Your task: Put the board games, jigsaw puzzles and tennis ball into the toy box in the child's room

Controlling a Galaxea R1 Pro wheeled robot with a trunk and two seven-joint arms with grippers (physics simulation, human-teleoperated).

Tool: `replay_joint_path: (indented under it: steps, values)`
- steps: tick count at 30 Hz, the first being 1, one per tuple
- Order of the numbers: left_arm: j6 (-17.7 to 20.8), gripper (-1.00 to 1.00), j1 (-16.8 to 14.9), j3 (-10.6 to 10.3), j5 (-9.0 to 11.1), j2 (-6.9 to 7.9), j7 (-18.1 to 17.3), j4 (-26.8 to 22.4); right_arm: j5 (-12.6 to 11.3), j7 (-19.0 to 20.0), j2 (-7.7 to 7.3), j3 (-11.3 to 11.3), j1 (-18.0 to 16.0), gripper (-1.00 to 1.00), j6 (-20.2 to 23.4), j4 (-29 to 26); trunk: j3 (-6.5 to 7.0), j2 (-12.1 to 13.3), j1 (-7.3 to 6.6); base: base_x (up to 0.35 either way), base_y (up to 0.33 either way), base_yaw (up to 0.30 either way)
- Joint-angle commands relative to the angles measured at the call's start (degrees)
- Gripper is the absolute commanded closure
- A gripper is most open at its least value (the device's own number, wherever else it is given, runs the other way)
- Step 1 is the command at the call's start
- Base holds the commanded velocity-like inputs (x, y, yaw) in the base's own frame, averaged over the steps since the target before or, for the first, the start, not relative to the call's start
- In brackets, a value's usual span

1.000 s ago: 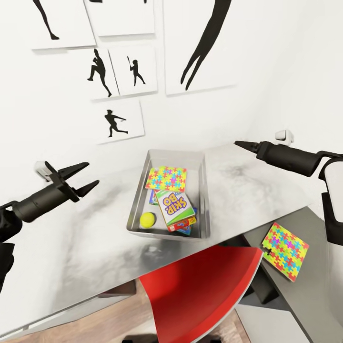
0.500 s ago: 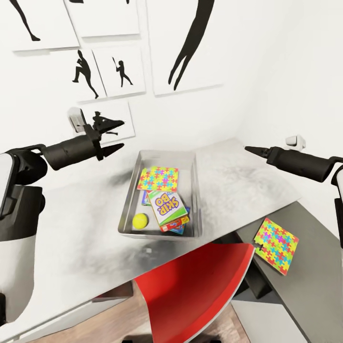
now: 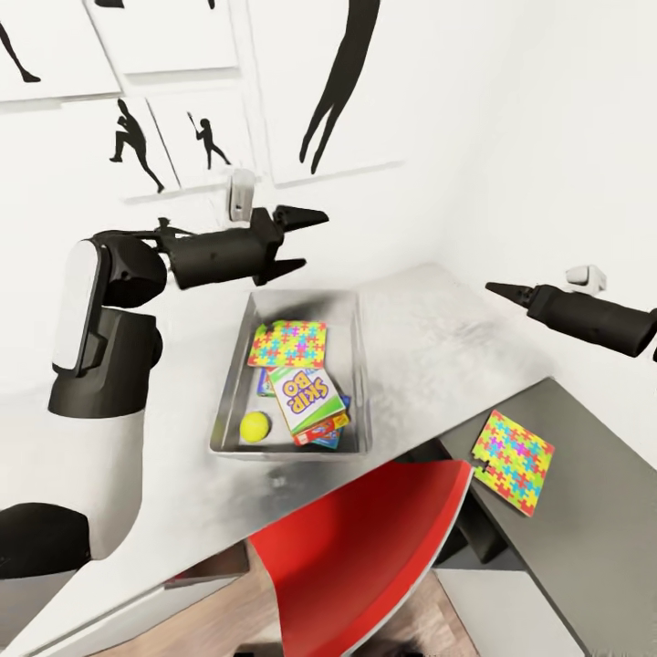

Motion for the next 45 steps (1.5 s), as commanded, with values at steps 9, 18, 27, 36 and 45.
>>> replay_joint_path:
  steps: [9,18,27,36,45]
  values:
    - [-0.1,-1.00,-1.0,-1.7,0.4,-2.96,5.3,0.2,0.2,0.7,-1.94,-2.3,2.2,-1.00,0.3,0.0,0.09,-0.1,0.03,0.000,0.000,-0.254]
    - [-0.1,-1.00,-1.1,-2.1,0.4,-3.63,6.4,0.5,0.1,0.9,-3.17,-3.8,4.4,-1.00,0.3,0.0,0.29,-0.1,0.03,0.000,0.000,-0.274]
    - [-0.1,-1.00,-1.1,-2.2,0.3,-3.75,6.6,1.6,-0.1,1.0,-3.55,-5.3,5.4,-1.00,0.3,0.0,0.56,-0.1,0.03,0.000,0.000,-0.277]
    - [-0.1,-1.00,-1.0,-2.2,0.3,-3.74,8.8,3.1,-0.1,1.1,-3.64,-5.7,6.4,-1.00,0.3,0.0,0.93,-0.1,0.03,0.000,0.000,-0.268]
    - [-0.2,-1.00,-0.9,-2.3,-1.0,-3.86,12.1,6.0,-0.4,1.2,-3.71,-6.0,8.8,-1.00,0.3,0.0,1.38,-0.1,0.03,0.000,0.000,-0.256]
